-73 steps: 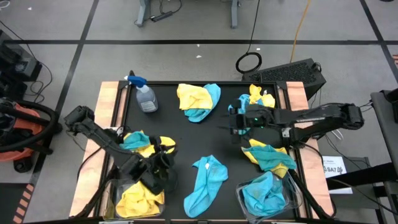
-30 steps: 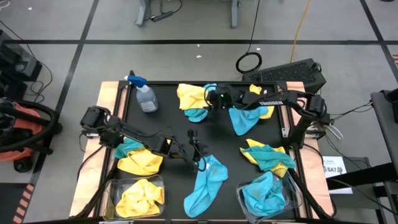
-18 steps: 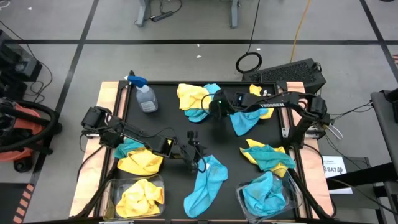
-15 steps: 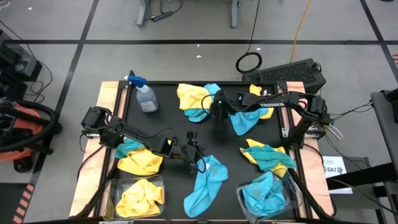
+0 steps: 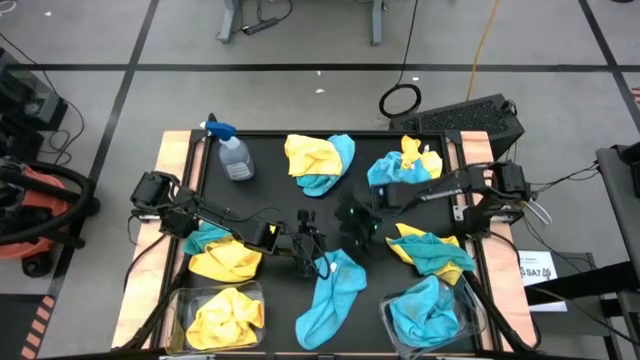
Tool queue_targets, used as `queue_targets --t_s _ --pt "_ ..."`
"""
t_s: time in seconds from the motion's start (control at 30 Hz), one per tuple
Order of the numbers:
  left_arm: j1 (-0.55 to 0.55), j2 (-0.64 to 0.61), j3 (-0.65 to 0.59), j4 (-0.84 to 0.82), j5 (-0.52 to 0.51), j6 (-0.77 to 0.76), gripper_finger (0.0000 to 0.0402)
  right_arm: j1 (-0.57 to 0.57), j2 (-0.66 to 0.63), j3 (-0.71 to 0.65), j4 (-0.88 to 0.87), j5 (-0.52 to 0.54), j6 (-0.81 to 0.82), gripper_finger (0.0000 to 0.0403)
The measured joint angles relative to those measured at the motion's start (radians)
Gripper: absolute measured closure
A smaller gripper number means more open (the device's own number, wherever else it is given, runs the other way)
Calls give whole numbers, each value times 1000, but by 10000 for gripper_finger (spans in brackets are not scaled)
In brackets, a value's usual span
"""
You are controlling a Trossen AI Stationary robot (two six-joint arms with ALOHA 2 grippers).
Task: Sort microfiber towel by color & place in baskets
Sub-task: Put the blue towel into the right transparent bin
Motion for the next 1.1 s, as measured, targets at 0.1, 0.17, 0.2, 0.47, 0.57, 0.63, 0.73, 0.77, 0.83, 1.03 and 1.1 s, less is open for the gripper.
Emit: queue_targets --t_s 0.1,0.17,0.2,0.47,0.57,0.63,0.73,0.77,0.83,1.03,1.1 --pt "-1 -1 0 1 0 1 284 59 0 0 39 2 11 204" --pt "-5 -1 0 -2 11 -2 284 93 0 0 61 7 11 204" --pt "-6 -1 0 -3 32 -13 284 110 0 0 74 18 12 204" --pt "-59 -1 0 -55 168 -96 284 226 1 0 158 124 -12 204" --pt "-88 -1 0 -53 178 -111 284 248 20 1 173 175 -30 204" --pt "-107 -1 0 -46 180 -126 284 262 49 1 177 203 -43 201" --pt "-130 -1 0 -41 184 -142 284 276 113 1 242 212 -43 183" --pt "-137 -1 0 -41 183 -152 284 281 133 1 259 224 -40 175" --pt "-150 -1 0 -42 183 -159 284 289 163 0 283 266 -29 157" --pt "-195 -1 0 -41 184 -167 284 292 211 0 331 313 35 119" --pt "-203 -1 0 -40 184 -167 284 292 227 0 330 313 51 118"
